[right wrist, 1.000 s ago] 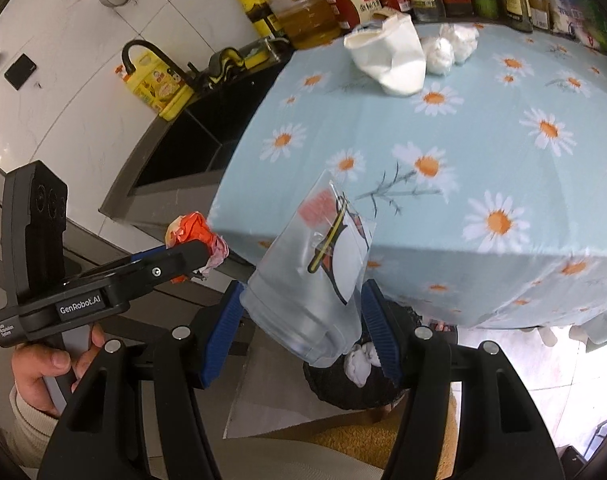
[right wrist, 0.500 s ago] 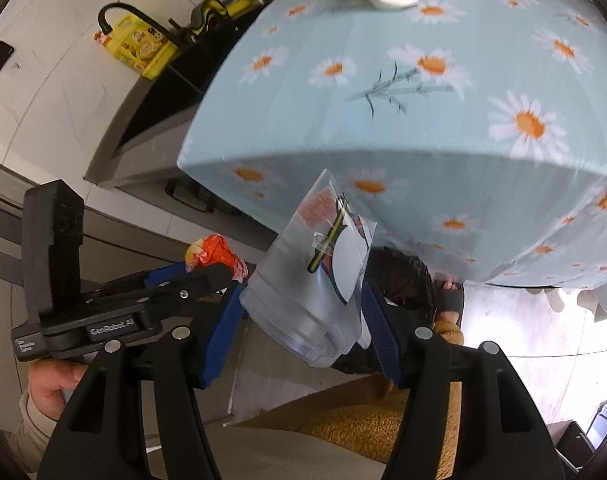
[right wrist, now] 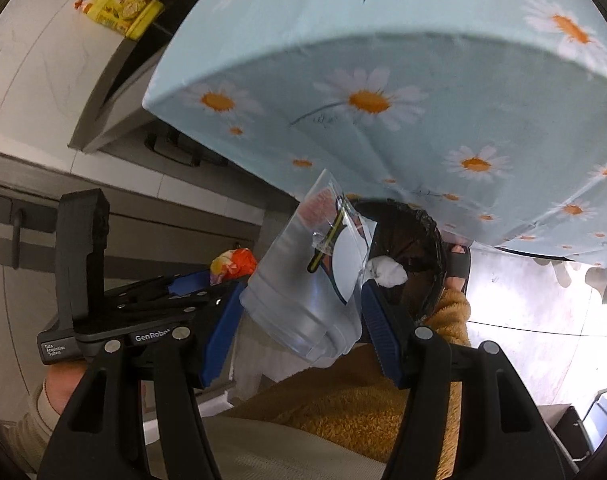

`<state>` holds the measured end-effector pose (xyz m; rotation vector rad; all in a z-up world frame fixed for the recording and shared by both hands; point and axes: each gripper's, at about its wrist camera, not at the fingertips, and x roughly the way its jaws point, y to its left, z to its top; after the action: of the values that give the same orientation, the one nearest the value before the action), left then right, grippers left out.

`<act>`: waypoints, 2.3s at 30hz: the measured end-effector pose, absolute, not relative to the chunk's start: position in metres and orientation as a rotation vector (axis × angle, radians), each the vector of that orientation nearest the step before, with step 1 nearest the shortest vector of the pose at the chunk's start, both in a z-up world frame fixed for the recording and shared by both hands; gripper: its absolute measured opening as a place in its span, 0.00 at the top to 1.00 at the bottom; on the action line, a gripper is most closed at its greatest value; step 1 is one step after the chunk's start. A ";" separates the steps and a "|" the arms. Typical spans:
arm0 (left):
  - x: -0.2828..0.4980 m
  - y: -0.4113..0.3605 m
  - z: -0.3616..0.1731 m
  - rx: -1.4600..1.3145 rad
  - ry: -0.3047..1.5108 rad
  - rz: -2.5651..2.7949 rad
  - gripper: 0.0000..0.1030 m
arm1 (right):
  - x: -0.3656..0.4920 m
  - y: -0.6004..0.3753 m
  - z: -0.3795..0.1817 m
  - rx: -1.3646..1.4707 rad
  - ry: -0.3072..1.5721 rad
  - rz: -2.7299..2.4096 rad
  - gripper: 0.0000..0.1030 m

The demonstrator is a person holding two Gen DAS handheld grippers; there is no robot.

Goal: Collect trash
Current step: 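Carry the wrapper and plastic cup down over the black trash bin with both grippers, then open both grippers to drop the wrapper and plastic cup into the bin, then move both grippers back up over the table toward the remaining trash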

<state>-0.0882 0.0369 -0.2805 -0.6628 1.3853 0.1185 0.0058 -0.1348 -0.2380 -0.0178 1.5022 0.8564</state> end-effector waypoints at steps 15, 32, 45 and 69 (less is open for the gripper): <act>-0.070 0.047 -0.312 -0.730 1.423 0.164 0.41 | 0.019 -0.125 -0.275 -0.047 1.575 0.835 0.41; -0.054 0.056 -0.310 -0.746 1.436 0.182 0.30 | 0.043 -0.134 -0.267 0.021 1.563 0.825 0.34; -0.055 0.056 -0.270 -0.703 1.361 0.140 0.30 | 0.039 -0.143 -0.226 0.032 1.477 0.820 0.34; -0.049 0.048 -0.170 -0.561 1.170 0.018 0.30 | 0.034 -0.175 -0.144 0.131 1.202 0.742 0.34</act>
<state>-0.0488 0.0479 -0.1704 -0.5610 1.1696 0.0176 0.0339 -0.1749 -0.1442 0.1314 1.2021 0.7423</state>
